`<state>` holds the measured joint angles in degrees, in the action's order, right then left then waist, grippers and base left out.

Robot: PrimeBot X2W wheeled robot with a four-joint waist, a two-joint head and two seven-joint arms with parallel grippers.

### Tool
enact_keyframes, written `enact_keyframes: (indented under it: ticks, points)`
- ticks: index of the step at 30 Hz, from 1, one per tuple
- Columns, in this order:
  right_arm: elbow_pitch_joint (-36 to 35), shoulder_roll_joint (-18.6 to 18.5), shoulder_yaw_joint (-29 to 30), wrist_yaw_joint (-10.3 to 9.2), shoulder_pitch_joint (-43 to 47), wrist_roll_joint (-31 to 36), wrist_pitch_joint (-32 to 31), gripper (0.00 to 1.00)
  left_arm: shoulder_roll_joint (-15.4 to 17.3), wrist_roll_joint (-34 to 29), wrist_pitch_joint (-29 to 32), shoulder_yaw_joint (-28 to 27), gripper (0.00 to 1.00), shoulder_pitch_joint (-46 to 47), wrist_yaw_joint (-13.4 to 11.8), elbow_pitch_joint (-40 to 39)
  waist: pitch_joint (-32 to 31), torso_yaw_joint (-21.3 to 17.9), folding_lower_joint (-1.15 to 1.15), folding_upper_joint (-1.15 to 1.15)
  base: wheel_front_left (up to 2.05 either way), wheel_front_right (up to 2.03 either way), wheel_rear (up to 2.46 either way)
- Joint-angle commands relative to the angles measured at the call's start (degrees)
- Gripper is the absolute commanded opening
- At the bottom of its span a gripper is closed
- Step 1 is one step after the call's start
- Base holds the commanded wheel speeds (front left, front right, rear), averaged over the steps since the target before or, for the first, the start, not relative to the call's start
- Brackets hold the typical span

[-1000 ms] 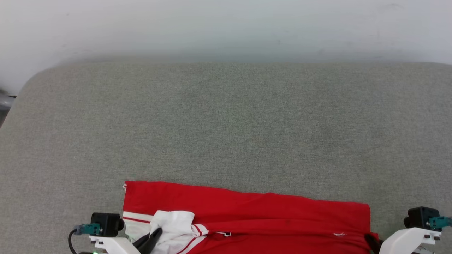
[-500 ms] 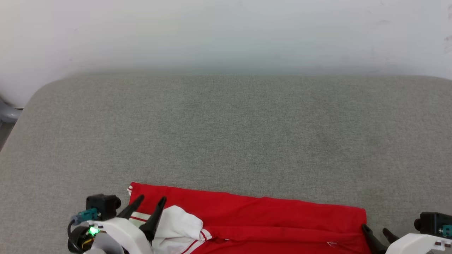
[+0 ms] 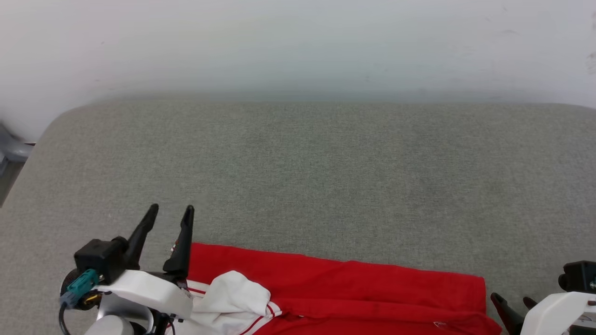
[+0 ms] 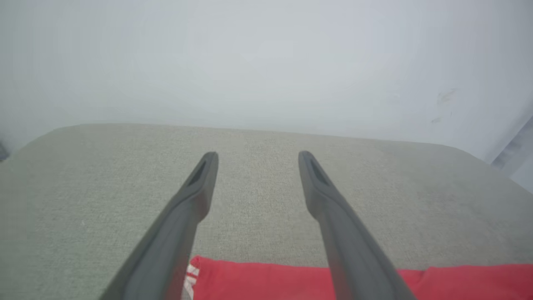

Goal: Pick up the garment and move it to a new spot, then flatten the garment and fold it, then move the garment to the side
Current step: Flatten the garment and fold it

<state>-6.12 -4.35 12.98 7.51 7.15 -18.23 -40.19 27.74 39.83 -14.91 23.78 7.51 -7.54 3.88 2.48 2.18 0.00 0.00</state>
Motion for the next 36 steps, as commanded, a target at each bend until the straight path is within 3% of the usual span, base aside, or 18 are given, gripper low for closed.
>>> enact_keyframes:
  ticks: [1, 7, 12, 22, 23, 24, 25, 36]
  points:
    - [-0.52, -0.33, 0.06, -0.05, 0.23, 0.15, -0.28, 1.00, -0.44, -0.80, -0.36, -0.49, 1.00, -0.85, 0.11, -0.36, 0.10, 0.25, 0.00, 0.00, 0.00, 0.00, 0.00]
    - [-1.59, -0.75, -0.54, -0.05, 0.78, 1.47, -4.68, 1.00, -3.49, -8.39, -0.37, -6.79, 1.00, -4.06, -0.55, -3.80, 0.87, 1.56, 0.00, 0.00, 0.00, 0.00, 0.00]
    - [0.17, -0.21, -1.38, -0.05, 1.21, 2.33, -6.40, 1.00, -5.49, -11.54, -0.37, -9.50, 1.00, -5.85, 0.41, -5.13, 1.79, 2.68, 0.00, 0.00, 0.00, 0.00, 0.00]
    - [12.31, 1.03, -4.79, -0.04, -1.03, 0.29, -5.50, 1.00, -7.88, -14.31, -0.37, -12.20, 1.00, -5.62, 3.03, -4.95, 3.70, 3.81, 0.00, 0.00, 0.00, 0.00, 0.00]
    - [13.28, 1.20, -5.05, -0.03, -1.20, -0.17, -5.08, 0.97, -8.06, -14.53, -0.37, -12.44, 1.00, -5.52, 3.41, -4.83, 3.75, 3.84, 0.00, 0.00, 0.00, 0.00, 0.00]
    - [14.09, 1.33, -5.25, -0.03, -1.56, -0.38, -4.76, 0.40, -8.24, -14.62, -0.37, -12.57, 1.00, -5.52, 3.63, -4.56, 3.82, 3.87, 0.00, 0.00, 0.00, 0.00, 0.00]
    - [14.67, 1.39, -5.42, -0.02, -1.99, -0.79, -4.44, 0.00, -8.47, -14.75, -0.37, -12.75, 1.00, -5.47, 3.91, -4.38, 3.83, 3.88, 0.00, 0.00, 0.00, 0.00, 0.00]
    - [12.65, -2.37, -4.45, -0.07, -4.82, -2.26, -3.71, 0.00, -9.68, -16.80, -0.37, -13.99, 1.00, -6.93, 4.55, -2.23, 1.69, 2.87, 0.00, 0.00, 0.00, 0.00, 0.00]
